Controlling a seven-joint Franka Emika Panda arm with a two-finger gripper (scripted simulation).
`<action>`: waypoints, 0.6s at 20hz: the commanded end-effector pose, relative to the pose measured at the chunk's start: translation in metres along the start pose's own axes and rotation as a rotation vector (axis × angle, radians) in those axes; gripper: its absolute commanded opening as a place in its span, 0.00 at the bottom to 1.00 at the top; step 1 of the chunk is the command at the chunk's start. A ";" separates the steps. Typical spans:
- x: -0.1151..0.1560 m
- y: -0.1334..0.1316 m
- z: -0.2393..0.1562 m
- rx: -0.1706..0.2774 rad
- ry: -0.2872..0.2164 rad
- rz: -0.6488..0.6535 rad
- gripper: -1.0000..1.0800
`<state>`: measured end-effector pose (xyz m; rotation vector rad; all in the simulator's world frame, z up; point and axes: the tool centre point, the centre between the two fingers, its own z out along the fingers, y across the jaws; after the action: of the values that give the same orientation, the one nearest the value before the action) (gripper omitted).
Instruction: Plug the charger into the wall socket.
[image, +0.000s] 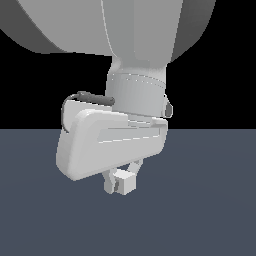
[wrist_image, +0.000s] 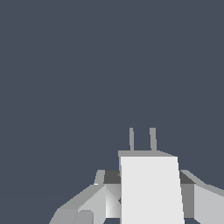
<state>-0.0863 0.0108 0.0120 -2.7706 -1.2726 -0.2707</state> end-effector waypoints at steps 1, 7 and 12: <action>0.000 0.000 0.000 0.000 0.000 0.000 0.00; 0.000 0.000 0.000 0.000 0.000 0.000 0.00; 0.002 -0.001 -0.001 -0.004 0.000 0.016 0.00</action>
<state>-0.0860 0.0114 0.0128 -2.7782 -1.2582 -0.2715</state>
